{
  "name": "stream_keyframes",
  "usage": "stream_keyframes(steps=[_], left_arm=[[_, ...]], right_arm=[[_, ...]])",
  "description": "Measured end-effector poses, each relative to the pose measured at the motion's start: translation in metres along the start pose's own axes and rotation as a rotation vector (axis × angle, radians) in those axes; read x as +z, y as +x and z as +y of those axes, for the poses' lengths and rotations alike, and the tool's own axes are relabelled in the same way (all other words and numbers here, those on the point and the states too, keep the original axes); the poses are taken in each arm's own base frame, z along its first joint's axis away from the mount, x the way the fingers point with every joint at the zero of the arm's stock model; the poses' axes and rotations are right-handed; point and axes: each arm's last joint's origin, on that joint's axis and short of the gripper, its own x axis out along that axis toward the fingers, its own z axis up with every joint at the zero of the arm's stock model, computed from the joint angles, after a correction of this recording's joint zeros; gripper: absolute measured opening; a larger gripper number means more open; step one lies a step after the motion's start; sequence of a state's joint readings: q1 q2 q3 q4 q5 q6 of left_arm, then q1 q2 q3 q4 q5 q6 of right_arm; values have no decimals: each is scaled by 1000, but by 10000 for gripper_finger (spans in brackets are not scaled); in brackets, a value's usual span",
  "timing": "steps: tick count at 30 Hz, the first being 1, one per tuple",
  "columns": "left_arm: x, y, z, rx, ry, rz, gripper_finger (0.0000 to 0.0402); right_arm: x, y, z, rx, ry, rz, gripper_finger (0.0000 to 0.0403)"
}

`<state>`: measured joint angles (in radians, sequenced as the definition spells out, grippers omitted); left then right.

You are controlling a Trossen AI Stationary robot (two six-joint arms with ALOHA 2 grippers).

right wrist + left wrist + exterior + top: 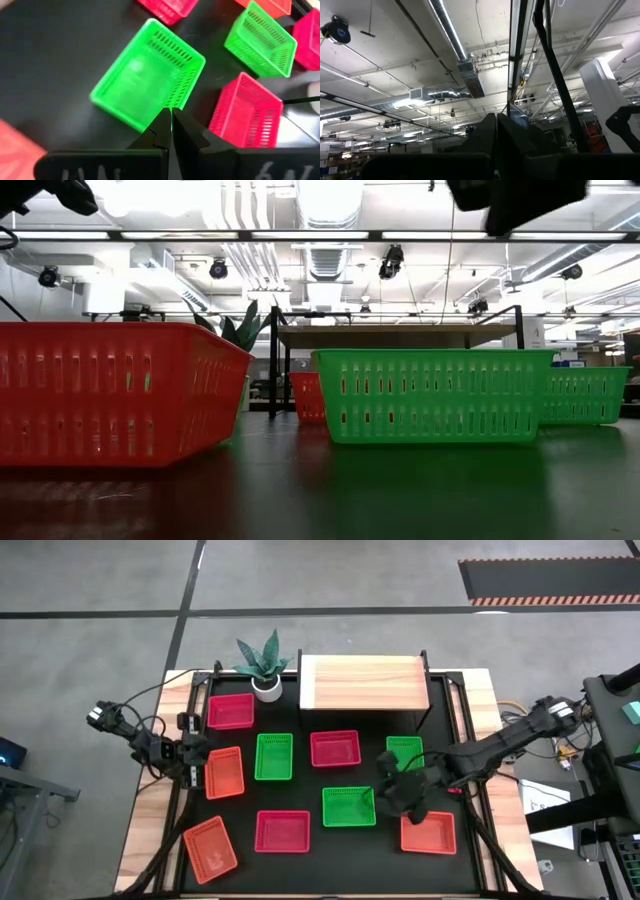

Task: Stack baskets on shelf by color
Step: Put the middle green bin on the shelf

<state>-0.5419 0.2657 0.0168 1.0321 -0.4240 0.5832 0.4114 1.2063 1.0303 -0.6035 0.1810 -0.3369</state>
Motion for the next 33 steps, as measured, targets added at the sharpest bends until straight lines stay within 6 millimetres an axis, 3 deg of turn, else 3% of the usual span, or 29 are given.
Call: stream_keyframes(steps=[8, 13, 18, 23, 33], left_arm=[[10, 0, 7, 60, -49, -91, 0], [13, -1, 9, 80, -64, -121, 0], [12, -1, 9, 77, -62, -116, 0], [11, -2, 8, 75, -60, -113, 0], [11, -2, 8, 74, -59, -112, 0]], right_arm=[[29, 33, 1, 70, -205, 210, 48], [32, 55, 4, 175, -347, 406, 92], [27, 74, 10, 286, -462, 551, 107], [24, 87, 14, 361, -542, 562, 102], [29, 92, 13, 348, -644, 485, 98]])
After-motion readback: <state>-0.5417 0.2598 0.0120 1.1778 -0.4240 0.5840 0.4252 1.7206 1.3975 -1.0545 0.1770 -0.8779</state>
